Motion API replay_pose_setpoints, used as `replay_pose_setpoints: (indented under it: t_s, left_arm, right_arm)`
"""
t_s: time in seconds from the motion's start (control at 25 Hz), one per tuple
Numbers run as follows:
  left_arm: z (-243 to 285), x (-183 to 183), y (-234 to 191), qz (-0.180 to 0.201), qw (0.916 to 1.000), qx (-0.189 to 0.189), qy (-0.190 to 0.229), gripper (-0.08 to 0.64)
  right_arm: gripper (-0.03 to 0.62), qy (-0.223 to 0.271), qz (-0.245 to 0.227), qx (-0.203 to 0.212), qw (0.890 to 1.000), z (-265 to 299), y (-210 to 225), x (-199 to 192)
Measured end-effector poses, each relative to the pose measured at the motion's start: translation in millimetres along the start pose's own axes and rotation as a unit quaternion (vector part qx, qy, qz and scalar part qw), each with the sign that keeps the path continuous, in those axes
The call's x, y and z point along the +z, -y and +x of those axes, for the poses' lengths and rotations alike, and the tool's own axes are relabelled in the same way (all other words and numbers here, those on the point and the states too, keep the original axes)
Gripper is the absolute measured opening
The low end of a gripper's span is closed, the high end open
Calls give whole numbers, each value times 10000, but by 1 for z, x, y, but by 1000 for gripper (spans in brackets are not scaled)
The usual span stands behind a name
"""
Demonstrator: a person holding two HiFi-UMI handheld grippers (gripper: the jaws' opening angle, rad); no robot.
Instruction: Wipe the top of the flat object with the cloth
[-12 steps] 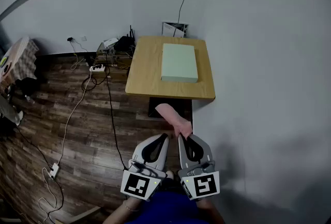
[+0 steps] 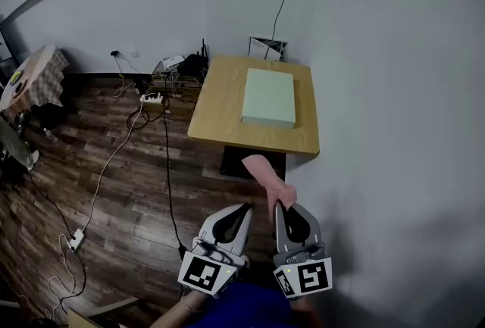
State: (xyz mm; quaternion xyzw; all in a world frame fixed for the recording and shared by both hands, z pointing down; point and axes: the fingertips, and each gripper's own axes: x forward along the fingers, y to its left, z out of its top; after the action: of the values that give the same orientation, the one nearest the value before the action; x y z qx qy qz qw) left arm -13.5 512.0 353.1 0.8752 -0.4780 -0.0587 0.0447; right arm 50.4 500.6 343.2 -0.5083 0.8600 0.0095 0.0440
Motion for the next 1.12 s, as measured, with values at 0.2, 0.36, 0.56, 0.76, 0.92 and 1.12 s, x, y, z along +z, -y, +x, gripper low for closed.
replay_pose_setpoints:
  t_s: [0.2, 0.36, 0.56, 0.76, 0.92, 1.12]
  left_arm:
    - [12, -11, -2, -29, 9999, 47, -106, 2]
    - [28, -14, -23, -26, 9999, 61, -123, 2]
    - [69, -16, -64, -47, 9999, 13, -122, 2]
    - [118, -13, -108, -24, 9996, -234, -144, 2]
    - [152, -6, -143, -82, 9990, -405, -194, 2]
    - [178, -3, -178, -93, 9982, -544, -251, 2]
  right_arm:
    - [15, -87, -4, 45, 10000, 9, 10, -10]
    - [15, -99, 7, -12, 10000, 29, 18, -17]
    - [15, -165, -81, -161, 9997, 77, 36, -27]
    - [15, -173, -115, -282, 9994, 140, 51, -36]
    - [15, -183, -159, -346, 9991, 191, 55, -35]
    - [15, -244, -98, -458, 9986, 234, 58, -39]
